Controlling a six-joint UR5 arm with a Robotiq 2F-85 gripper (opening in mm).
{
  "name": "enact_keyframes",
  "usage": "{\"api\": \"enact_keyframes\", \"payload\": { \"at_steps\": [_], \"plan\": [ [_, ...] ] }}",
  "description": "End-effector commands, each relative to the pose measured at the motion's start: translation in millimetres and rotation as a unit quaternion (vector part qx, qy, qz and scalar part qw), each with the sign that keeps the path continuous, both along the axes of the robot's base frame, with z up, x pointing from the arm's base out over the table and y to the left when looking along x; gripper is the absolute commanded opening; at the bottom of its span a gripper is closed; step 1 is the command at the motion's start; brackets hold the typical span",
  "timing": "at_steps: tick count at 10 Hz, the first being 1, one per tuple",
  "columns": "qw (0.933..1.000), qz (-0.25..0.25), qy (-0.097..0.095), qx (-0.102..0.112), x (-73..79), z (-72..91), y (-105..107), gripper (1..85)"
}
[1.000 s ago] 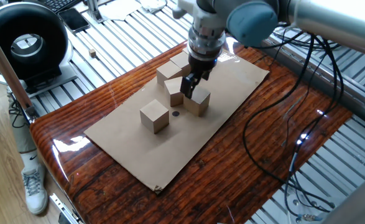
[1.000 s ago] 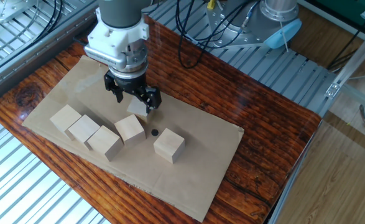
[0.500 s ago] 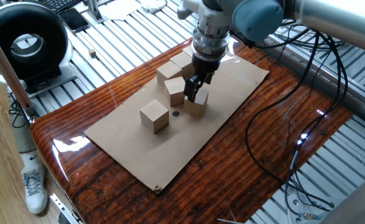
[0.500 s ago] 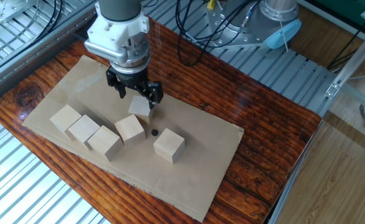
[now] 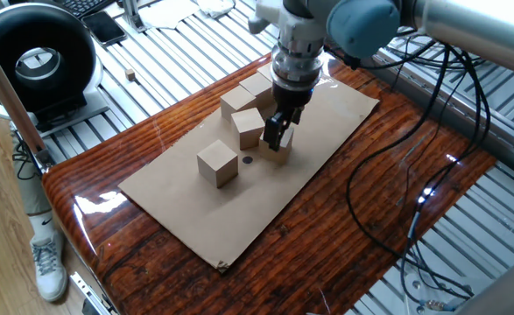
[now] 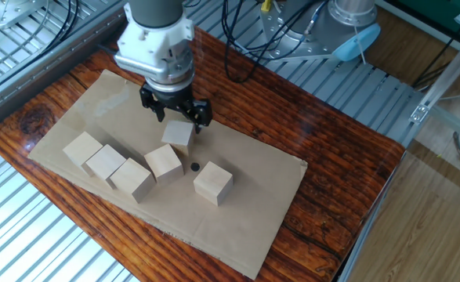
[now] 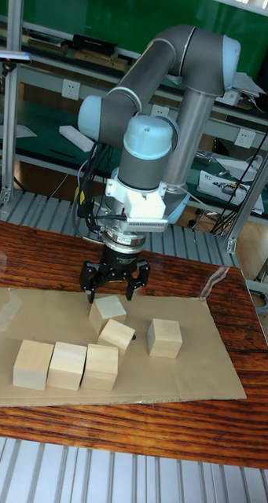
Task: Stack the blocks into a pyramid shape
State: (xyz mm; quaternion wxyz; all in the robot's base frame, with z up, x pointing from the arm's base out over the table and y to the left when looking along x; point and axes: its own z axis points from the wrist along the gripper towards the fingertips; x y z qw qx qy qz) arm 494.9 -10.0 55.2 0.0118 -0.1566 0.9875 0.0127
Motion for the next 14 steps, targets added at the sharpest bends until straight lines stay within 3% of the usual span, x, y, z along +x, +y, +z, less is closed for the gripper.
{"api": "enact_keyframes", "payload": {
  "at_steps": [1, 5, 8, 9, 10, 11, 12, 13, 14],
  "plan": [
    [0.9999, 0.004, -0.012, -0.007, 5.8, -11.9, 3.4, 81.0],
    [0.9995, 0.006, -0.029, -0.015, 16.0, -18.1, -0.6, 75.7],
    [0.9994, -0.005, -0.035, 0.001, 23.3, -27.6, 7.9, 54.3],
    [0.9994, -0.013, -0.031, 0.001, 19.8, -23.7, 7.8, 37.0],
    [0.9995, -0.017, -0.026, -0.004, 15.3, -9.9, 1.7, 35.3],
    [0.9997, -0.006, -0.019, -0.013, 14.8, 14.8, -15.2, 29.7],
    [0.9997, -0.013, -0.012, -0.015, 14.8, 40.8, -32.3, 13.3],
    [0.9989, -0.026, -0.029, -0.026, 18.6, 47.8, -38.1, 1.0],
    [0.9967, -0.039, -0.064, -0.031, 37.6, 49.0, -41.9, 1.0]
  ]
}}
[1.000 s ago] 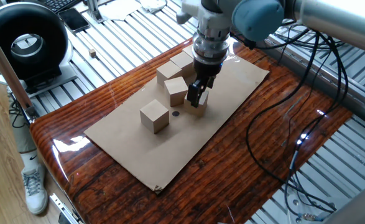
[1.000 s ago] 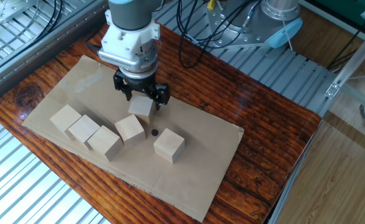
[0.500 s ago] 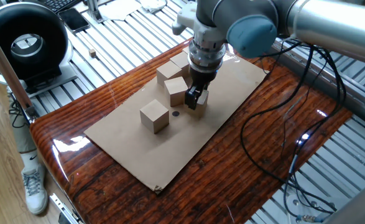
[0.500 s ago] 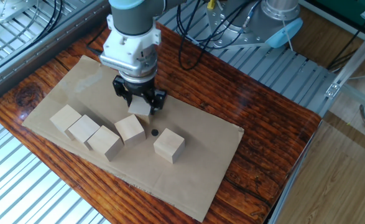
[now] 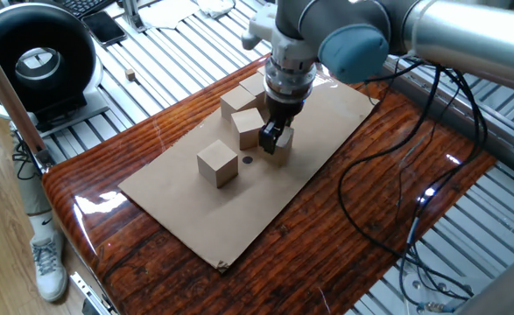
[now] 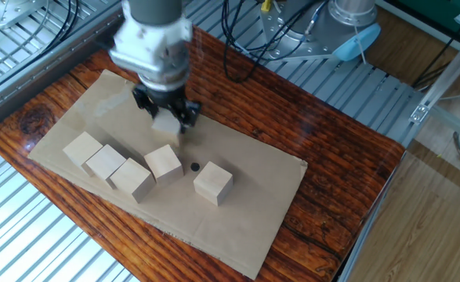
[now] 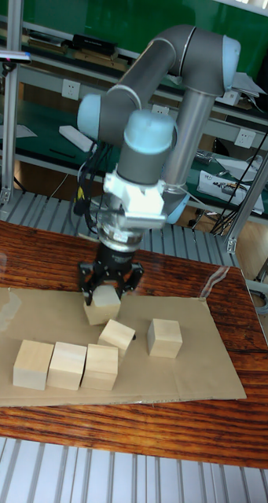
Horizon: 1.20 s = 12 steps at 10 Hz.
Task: Stack the blocks into a pyramid shape
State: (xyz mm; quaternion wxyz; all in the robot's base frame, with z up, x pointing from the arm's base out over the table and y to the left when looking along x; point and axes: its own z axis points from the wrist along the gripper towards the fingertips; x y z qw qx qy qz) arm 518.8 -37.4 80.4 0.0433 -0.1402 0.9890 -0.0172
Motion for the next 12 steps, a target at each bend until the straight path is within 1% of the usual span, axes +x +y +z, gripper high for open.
{"api": "enact_keyframes", "payload": {
  "at_steps": [1, 2, 3, 4, 5, 6, 7, 8, 9, 10, 11, 12],
  "plan": [
    [0.998, -0.026, -0.057, -0.01, 28.5, 24.7, -18.5, 1.0],
    [0.9959, -0.039, -0.082, -0.007, 40.0, 28.3, -19.1, 1.0],
    [0.9932, -0.051, -0.104, -0.01, 51.2, 31.1, -22.0, 1.0],
    [0.9916, -0.068, -0.109, -0.01, 56.7, 28.4, -23.1, 1.0],
    [0.9906, -0.082, -0.11, -0.002, 61.6, 21.7, -19.6, 1.0],
    [0.9899, -0.094, -0.106, 0.013, 60.1, 20.9, -13.1, 1.0],
    [0.9886, -0.109, -0.1, 0.029, 57.9, 20.1, -6.2, 1.0],
    [0.9855, -0.133, -0.091, 0.051, 54.5, 19.2, 3.3, 1.0],
    [0.9833, -0.149, -0.09, 0.052, 54.2, 19.1, 2.6, 1.0],
    [0.9819, -0.159, -0.091, 0.049, 54.2, 19.1, -0.1, 1.0],
    [0.9832, -0.151, -0.092, 0.044, 54.6, 19.1, -2.0, 0.7],
    [0.9846, -0.14, -0.102, 0.026, 61.4, 22.2, -12.7, 1.0]
  ]
}}
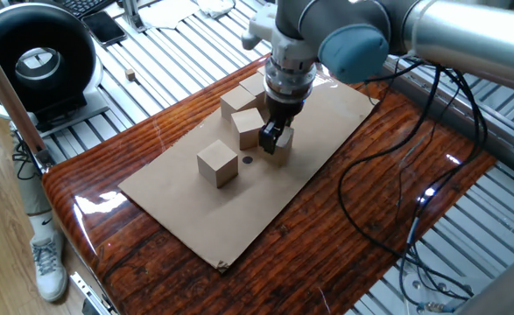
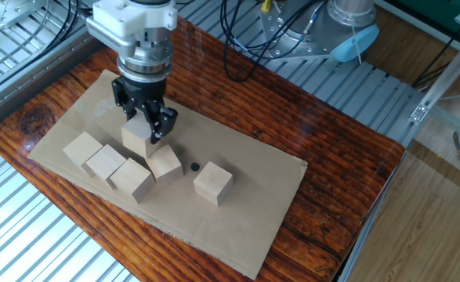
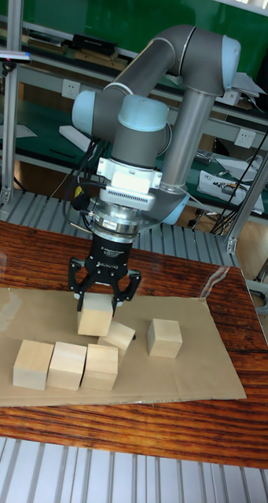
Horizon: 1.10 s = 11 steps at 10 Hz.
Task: Stack the blocks into a pyramid shape
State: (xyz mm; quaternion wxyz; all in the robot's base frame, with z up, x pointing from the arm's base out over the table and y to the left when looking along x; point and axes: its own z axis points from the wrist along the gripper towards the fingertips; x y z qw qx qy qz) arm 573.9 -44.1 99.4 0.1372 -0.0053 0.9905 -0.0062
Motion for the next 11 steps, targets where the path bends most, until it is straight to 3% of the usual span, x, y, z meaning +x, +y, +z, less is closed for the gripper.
{"api": "enact_keyframes", "payload": {
  "at_steps": [1, 2, 3, 4, 5, 6, 7, 8, 9, 11],
  "plan": [
    [0.9998, -0.009, -0.001, -0.019, 24.1, 17.7, -25.4, 1.0],
    [0.9991, -0.003, -0.003, -0.043, 43.1, 32.6, -48.3, 1.0],
    [0.9989, -0.004, -0.019, -0.042, 57.1, 35.5, -49.9, 1.0],
    [0.999, -0.015, -0.032, -0.027, 67.2, 34.1, -42.7, 1.0],
    [0.9974, -0.02, -0.066, -0.022, 86.8, 38.7, -42.2, 1.0],
    [0.9974, -0.03, -0.063, -0.019, 86.4, 36.9, -42.1, 1.0],
    [0.9977, -0.052, -0.04, -0.017, 77.5, 30.4, -44.4, 1.0],
    [0.996, -0.083, 0.014, -0.028, 55.1, 19.3, -51.0, 1.0],
    [0.9949, -0.08, 0.043, -0.043, 44.5, 11.4, -58.1, 1.0],
    [0.9953, -0.07, 0.042, -0.051, 52.4, 4.5, -60.4, 1.0]
  ]
}}
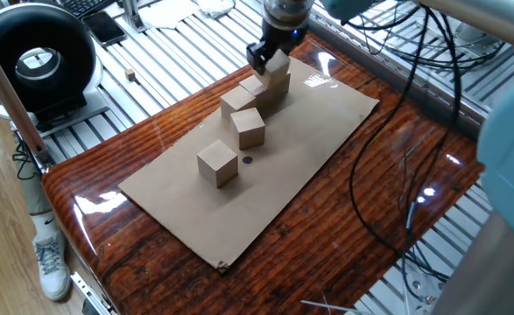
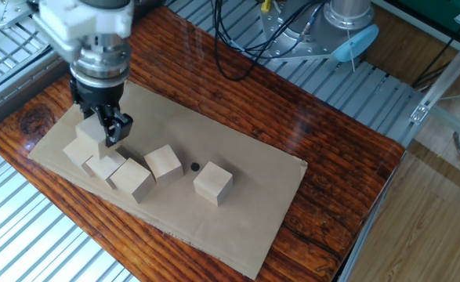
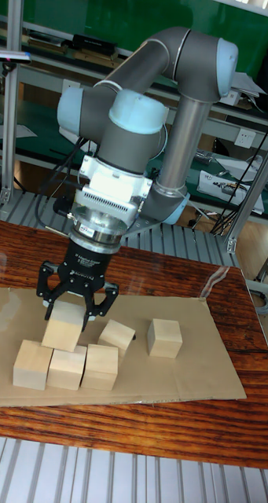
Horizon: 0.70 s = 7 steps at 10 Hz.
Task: Stack the blocks into a pyramid shape
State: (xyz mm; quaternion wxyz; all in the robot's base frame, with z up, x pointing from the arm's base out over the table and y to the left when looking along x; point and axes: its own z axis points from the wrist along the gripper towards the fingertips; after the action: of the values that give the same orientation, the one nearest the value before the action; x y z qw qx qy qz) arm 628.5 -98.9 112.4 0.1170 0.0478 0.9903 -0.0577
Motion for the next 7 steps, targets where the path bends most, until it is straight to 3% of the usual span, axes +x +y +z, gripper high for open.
{"api": "enact_keyframes", "payload": {
  "at_steps": [1, 5, 7],
  "plan": [
    [0.9997, -0.012, 0.019, -0.007, 1.8, -8.0, -5.4, 1.0],
    [0.9999, -0.006, -0.001, -0.008, 16.8, 0.0, 2.9, 1.0],
    [0.9999, -0.005, -0.008, 0.011, 18.8, 1.4, 12.9, 0.7]
  ]
}}
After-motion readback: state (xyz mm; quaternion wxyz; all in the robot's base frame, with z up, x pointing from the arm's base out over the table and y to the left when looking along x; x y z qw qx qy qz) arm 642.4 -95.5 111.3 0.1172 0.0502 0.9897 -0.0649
